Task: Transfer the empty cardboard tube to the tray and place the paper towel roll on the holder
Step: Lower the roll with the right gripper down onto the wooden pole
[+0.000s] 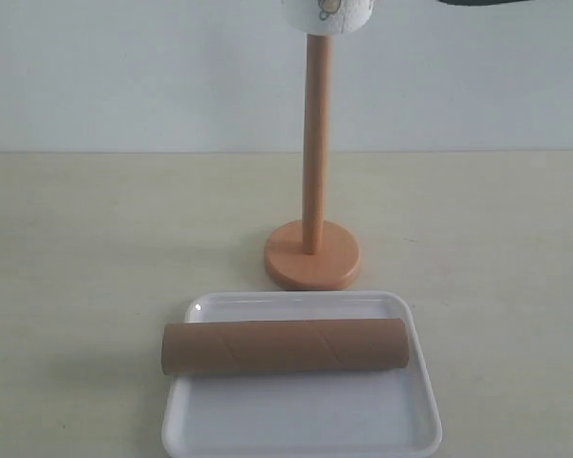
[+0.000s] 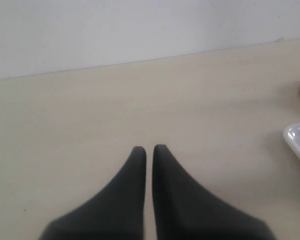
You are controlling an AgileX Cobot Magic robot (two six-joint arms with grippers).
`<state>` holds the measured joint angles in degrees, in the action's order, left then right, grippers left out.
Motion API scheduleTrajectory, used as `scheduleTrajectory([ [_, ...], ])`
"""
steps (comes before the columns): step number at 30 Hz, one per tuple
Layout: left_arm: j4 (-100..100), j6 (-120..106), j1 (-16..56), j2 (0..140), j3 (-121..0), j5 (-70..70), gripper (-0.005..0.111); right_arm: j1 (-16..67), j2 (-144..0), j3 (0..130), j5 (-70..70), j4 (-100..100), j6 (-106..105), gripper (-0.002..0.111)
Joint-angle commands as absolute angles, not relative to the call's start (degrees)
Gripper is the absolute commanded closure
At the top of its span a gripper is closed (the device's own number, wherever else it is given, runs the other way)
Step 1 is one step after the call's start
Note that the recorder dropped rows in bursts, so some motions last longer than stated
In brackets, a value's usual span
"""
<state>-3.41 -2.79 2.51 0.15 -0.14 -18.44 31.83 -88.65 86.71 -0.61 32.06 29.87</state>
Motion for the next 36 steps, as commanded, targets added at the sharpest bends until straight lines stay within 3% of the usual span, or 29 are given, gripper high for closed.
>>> scheduleTrajectory([
  [1,-2.76,-2.63,2.34,0.00,0.00,-18.04,0.103,31.93,-89.40,87.61,-1.97,31.88,30.10,0.109],
  [16,-2.76,-2.63,2.34,0.00,0.00,-18.04,0.103,31.93,-98.47,87.47,-1.67,32.33,29.88,0.109],
  [27,-2.76,-2.63,2.34,0.00,0.00,-18.04,0.103,31.93,-98.70,74.39,17.54,31.63,24.91,0.109],
  [36,-2.76,-2.63,2.34,0.00,0.00,-18.04,0.103,31.93,-98.70,69.81,19.30,23.12,15.46,0.109],
])
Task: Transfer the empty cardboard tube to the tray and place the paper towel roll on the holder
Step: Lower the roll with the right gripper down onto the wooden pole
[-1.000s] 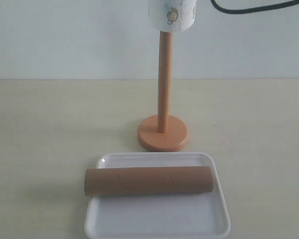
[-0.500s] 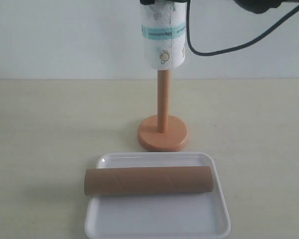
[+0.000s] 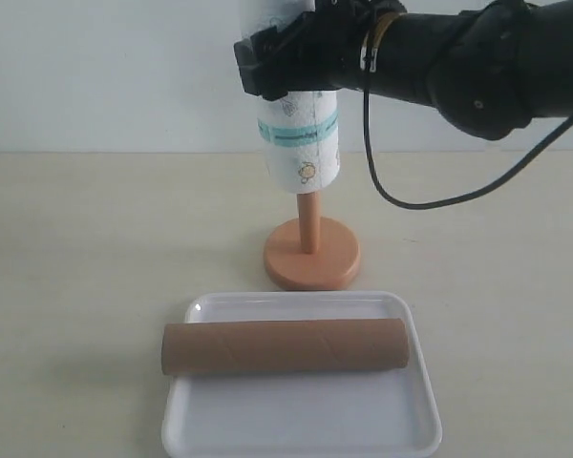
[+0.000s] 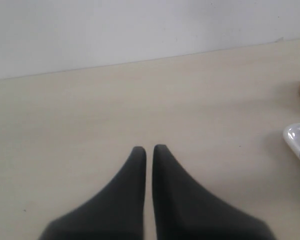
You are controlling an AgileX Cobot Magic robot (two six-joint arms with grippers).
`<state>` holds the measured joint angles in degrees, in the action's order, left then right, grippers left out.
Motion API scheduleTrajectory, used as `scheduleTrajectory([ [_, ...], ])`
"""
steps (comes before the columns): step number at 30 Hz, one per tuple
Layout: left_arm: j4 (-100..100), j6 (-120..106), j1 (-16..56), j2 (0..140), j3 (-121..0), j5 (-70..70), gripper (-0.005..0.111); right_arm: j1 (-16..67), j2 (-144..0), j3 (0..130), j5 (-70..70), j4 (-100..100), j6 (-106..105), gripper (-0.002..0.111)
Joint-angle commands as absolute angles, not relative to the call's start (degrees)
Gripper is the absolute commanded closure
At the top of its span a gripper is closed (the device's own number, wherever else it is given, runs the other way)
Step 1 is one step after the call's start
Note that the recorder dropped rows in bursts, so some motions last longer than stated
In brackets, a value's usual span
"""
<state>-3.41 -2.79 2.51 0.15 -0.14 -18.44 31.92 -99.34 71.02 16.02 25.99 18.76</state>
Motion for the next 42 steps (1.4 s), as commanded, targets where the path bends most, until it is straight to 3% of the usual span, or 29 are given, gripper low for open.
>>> scheduleTrajectory([
  [1,-2.76,-2.63,2.34,0.00,0.00,-18.04,0.103,31.82,-98.70,69.23,19.74,22.35,14.79,0.109],
  [10,-2.76,-2.63,2.34,0.00,0.00,-18.04,0.103,31.82,-98.70,60.46,34.05,-3.04,-0.98,0.109],
  [26,-2.76,-2.63,2.34,0.00,0.00,-18.04,0.103,31.82,-100.20,51.29,38.18,-7.07,-2.11,0.108],
  [28,-2.76,-2.63,2.34,0.00,0.00,-18.04,0.103,31.82,-101.23,51.29,38.18,-7.07,-1.44,0.097],
  [31,-2.76,-2.63,2.34,0.00,0.00,-18.04,0.103,31.82,-102.35,51.29,38.08,-8.32,0.00,0.065],
  [42,-2.76,-2.63,2.34,0.00,0.00,-18.04,0.103,31.82,-103.54,51.29,36.61,-11.25,0.50,0.059],
])
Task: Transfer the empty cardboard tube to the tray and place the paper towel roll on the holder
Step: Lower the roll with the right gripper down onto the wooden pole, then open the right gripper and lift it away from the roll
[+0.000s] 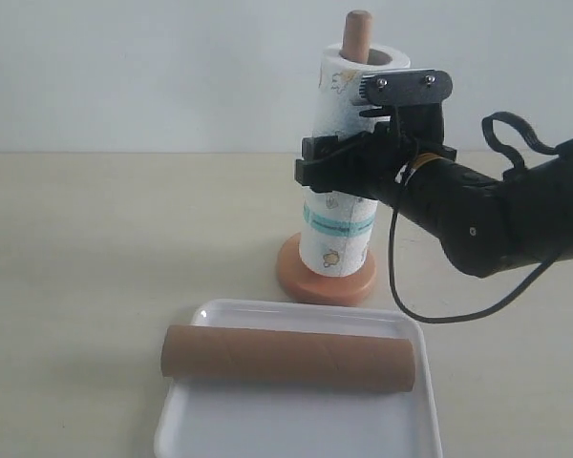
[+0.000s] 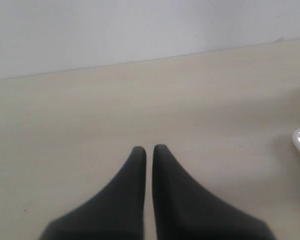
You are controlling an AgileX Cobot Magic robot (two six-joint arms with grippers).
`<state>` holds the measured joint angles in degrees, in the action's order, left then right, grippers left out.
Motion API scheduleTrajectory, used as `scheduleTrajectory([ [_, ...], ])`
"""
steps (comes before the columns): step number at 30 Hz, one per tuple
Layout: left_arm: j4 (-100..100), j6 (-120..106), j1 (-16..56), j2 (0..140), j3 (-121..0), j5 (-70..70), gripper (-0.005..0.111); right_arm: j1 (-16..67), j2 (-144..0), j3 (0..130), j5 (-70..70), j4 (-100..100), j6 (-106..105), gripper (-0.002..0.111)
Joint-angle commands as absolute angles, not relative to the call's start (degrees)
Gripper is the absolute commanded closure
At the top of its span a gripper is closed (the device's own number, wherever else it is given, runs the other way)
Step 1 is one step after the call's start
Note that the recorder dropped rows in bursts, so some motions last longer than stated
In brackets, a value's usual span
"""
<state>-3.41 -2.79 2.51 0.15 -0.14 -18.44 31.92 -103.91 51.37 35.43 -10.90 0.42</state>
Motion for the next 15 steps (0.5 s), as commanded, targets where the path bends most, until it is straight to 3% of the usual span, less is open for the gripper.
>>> scheduleTrajectory([
  [1,-2.76,-2.63,2.34,0.00,0.00,-18.04,0.103,31.82,-103.54,51.29,36.61,-11.25,0.50,0.051],
  [4,-2.76,-2.63,2.34,0.00,0.00,-18.04,0.103,31.82,-103.54,51.40,36.82,-11.39,0.50,0.027],
  [7,-2.76,-2.63,2.34,0.00,0.00,-18.04,0.103,31.93,-103.54,51.40,37.86,-11.39,0.50,0.012],
  [11,-2.76,-2.63,2.34,0.00,0.00,-18.04,0.103,31.93,-103.54,51.40,38.36,-11.39,0.53,0.004],
  [15,-2.76,-2.63,2.34,0.00,0.00,-18.04,0.103,31.93,-103.19,51.40,40.60,-10.89,-0.97,0.003],
])
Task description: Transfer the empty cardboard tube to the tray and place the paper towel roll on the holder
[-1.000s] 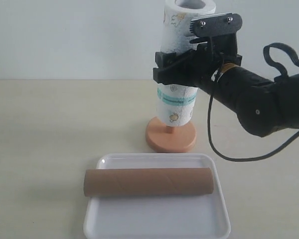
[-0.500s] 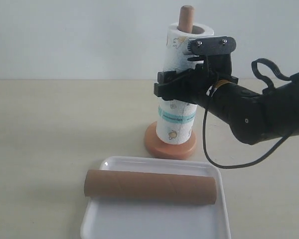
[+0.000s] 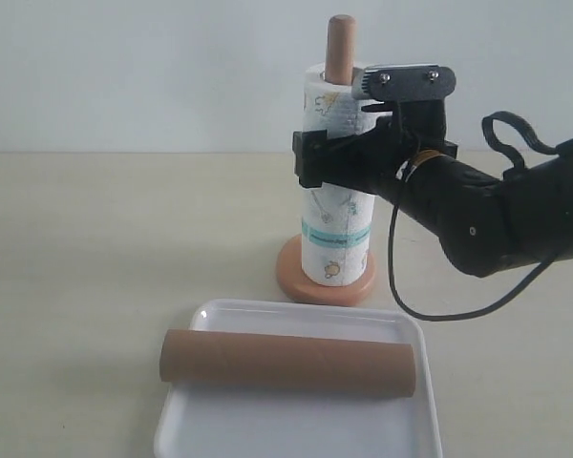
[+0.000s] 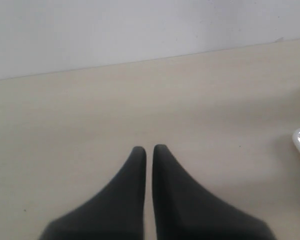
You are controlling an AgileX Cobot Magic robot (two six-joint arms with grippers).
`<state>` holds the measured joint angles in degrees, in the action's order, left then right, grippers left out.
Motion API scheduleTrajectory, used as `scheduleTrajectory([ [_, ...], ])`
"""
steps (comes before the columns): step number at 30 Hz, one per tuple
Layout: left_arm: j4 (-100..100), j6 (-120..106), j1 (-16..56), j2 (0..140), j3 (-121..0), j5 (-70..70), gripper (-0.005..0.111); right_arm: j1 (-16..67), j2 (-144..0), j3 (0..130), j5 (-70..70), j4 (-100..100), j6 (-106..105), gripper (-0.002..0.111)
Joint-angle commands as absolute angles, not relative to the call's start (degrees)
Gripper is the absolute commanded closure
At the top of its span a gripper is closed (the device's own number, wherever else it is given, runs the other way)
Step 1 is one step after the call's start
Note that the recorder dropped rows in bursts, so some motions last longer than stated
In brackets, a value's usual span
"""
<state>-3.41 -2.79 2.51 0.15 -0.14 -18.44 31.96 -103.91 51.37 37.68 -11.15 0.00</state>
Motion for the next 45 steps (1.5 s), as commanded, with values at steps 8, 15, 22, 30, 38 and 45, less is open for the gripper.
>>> scheduleTrajectory([
  [8,-2.76,-2.63,2.34,0.00,0.00,-18.04,0.103,31.93,-96.34,51.40,40.36,-9.90,-0.97,0.003],
  [15,-2.76,-2.63,2.34,0.00,0.00,-18.04,0.103,31.93,-84.89,51.49,37.52,-6.15,-1.87,0.003],
  [22,-2.76,-2.63,2.34,0.00,0.00,-18.04,0.103,31.93,-74.58,51.51,36.57,-6.04,-3.75,0.003],
  [30,-2.76,-2.63,2.34,0.00,0.00,-18.04,0.103,31.93,-64.32,51.51,19.76,-6.04,-10.13,0.003],
  [38,-2.76,-2.63,2.34,0.00,0.00,-18.04,0.103,31.93,-54.65,51.51,6.17,-6.04,-13.61,0.060],
  [45,-2.76,-2.63,2.34,0.00,0.00,-18.04,0.103,31.93,-50.17,51.51,-2.83,-5.77,-15.57,0.104],
])
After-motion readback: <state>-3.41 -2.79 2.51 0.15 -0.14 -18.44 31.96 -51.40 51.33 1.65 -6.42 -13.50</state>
